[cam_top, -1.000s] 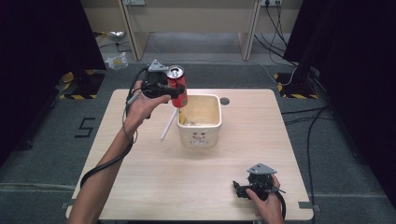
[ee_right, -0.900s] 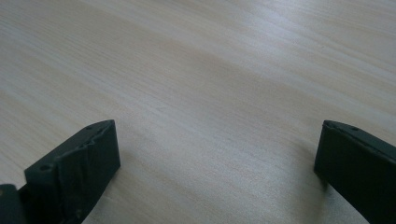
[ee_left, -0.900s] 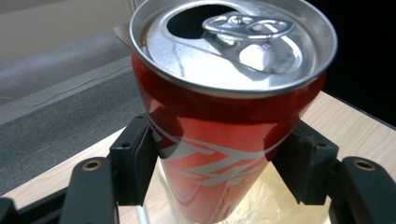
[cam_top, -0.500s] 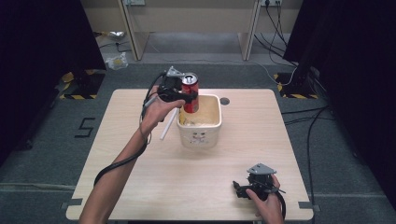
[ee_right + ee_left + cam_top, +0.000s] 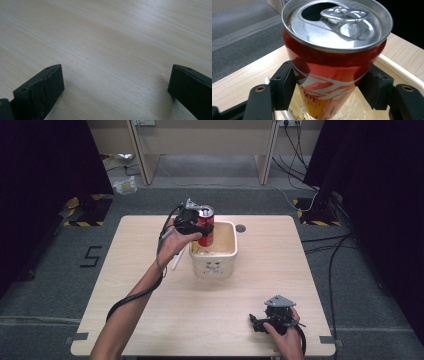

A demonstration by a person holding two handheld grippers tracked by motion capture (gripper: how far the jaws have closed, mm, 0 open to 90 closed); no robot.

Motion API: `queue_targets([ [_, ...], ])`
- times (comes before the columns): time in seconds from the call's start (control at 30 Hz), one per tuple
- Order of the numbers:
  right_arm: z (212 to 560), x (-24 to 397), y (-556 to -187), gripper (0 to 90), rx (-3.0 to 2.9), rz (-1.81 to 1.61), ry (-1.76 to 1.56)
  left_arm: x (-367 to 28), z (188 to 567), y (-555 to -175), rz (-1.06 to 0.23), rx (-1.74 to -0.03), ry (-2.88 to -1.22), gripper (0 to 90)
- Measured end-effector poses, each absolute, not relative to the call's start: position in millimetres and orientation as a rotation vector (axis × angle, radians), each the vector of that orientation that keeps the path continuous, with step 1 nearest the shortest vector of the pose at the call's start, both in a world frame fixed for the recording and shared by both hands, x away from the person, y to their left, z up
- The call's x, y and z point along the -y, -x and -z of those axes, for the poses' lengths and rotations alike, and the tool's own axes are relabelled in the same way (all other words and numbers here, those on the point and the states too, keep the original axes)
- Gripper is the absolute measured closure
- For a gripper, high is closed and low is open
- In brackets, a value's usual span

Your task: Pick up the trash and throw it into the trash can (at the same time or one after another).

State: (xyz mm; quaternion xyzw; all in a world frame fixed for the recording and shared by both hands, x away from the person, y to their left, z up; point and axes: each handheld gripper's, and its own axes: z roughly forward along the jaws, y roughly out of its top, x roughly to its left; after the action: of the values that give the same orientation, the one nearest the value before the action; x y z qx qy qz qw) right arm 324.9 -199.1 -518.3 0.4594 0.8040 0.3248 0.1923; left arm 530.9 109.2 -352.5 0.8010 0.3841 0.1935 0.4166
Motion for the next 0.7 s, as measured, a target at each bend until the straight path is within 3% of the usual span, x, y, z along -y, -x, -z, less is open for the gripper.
queue_targets([
  [0.7,518.1,199.2,-324.7,0.6,-2.261,-0.91,-1.288,-110.9,374.6,-535.1,-0.474,-0.993,-2.043,32.6],
])
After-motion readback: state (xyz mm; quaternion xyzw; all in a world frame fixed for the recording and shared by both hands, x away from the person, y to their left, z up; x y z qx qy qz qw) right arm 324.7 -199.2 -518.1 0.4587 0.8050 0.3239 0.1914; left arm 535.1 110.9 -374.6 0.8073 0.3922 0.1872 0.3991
